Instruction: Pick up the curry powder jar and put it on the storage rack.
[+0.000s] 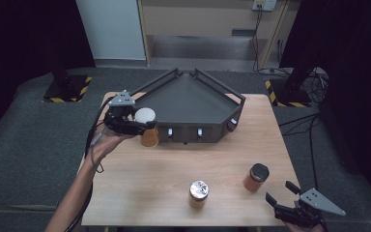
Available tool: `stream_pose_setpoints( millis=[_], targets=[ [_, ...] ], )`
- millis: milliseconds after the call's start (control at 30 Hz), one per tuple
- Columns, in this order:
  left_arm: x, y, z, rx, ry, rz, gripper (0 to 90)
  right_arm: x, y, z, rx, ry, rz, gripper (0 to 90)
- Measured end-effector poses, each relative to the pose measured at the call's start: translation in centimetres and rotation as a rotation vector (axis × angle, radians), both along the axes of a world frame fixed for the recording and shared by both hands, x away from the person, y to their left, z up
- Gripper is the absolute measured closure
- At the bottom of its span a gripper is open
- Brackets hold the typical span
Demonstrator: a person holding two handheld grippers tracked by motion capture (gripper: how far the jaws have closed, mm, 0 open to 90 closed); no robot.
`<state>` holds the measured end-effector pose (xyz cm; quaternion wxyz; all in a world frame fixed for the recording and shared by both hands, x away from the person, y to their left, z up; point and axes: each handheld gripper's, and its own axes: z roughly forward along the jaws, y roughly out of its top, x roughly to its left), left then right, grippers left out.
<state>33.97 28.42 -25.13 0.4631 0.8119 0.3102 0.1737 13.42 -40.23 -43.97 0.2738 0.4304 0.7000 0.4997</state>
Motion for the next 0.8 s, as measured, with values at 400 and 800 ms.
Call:
stream_pose_setpoints(
  millis=[400,800],
  targets=[
    [1.4,-1.1,2.1,0.002,-0.02,0.042,32.4,0.0,0.0,0.0,0.003,0.001,0.0,11.6],
    [3.4,-2.7,3.0,-0.006,-0.023,0.121,32.4,0.0,-0.1,0.0,0.005,0.003,0.0,11.6]
  ],
)
